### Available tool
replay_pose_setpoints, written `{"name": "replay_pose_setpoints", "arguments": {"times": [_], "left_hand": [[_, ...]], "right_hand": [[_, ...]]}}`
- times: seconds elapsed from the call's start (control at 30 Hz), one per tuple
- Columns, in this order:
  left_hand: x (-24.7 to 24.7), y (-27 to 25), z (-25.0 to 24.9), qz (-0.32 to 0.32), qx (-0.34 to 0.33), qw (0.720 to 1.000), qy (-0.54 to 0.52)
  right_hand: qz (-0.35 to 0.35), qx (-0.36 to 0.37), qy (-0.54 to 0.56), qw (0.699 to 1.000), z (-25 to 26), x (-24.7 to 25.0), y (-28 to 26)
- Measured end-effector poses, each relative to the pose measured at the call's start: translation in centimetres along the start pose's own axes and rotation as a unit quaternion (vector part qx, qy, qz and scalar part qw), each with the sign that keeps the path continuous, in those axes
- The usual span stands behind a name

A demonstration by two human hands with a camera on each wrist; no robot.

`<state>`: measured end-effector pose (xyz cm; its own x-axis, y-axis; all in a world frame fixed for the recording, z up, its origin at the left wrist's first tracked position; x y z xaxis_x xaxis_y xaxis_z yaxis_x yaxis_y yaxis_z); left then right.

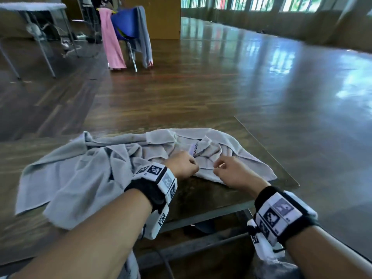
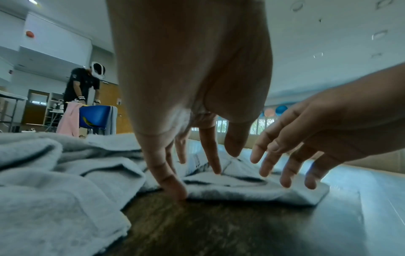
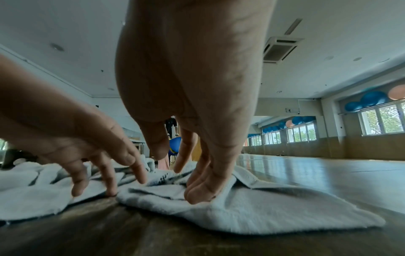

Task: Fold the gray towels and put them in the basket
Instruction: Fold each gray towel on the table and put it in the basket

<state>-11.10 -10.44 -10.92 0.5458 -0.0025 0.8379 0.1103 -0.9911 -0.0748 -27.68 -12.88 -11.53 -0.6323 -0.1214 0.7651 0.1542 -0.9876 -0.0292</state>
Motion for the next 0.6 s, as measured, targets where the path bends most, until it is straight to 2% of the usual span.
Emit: {"name": "replay_pose_setpoints", "arguments": {"times": [0.2,0.3,0.4,0.5,0.53,0.6], "left_hand": [[-1.9,4.2,1.3,-0.041,-0.013,0.997,0.057],[-1.8,4.5,2.1,-0.079,-0.009,0.994,0.075],[-0.3,5.0,1.5,-0.159,0.005,0.987,0.011],[2.5,5.0,1.1,-0.296,-0.006,0.953,-0.069],[3.5,4.6,0.7,-0.329,-0.017,0.939,-0.102],[4.9,3.5,-0.4,-0.347,-0.065,0.920,-0.171]], "right_hand": [[-0.006,0.032,-0.036,0.999,-1.9,-1.7,2.3],[0.001,0.043,-0.068,0.997,-1.5,-1.5,3.0],[0.033,0.068,-0.122,0.990,-1.2,-1.0,4.2],[0.046,0.075,-0.126,0.988,-0.9,-0.6,4.7],[0.021,0.079,-0.109,0.991,-0.6,-0.5,4.9],[-0.062,0.061,-0.005,0.996,0.0,0.1,5.4]]}}
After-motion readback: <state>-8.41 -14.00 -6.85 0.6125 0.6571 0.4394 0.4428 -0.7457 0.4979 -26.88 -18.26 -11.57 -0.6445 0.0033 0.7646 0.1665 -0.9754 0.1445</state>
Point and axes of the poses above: each hand's wrist, its own y-axis towards the middle knuckle, its own x-axis out of the back of the hand, z = x × y, the point moved 4 cm from there along y, towards the middle knuckle, and after that the axes turned 15 degrees about -z, right-handed, at the moved point
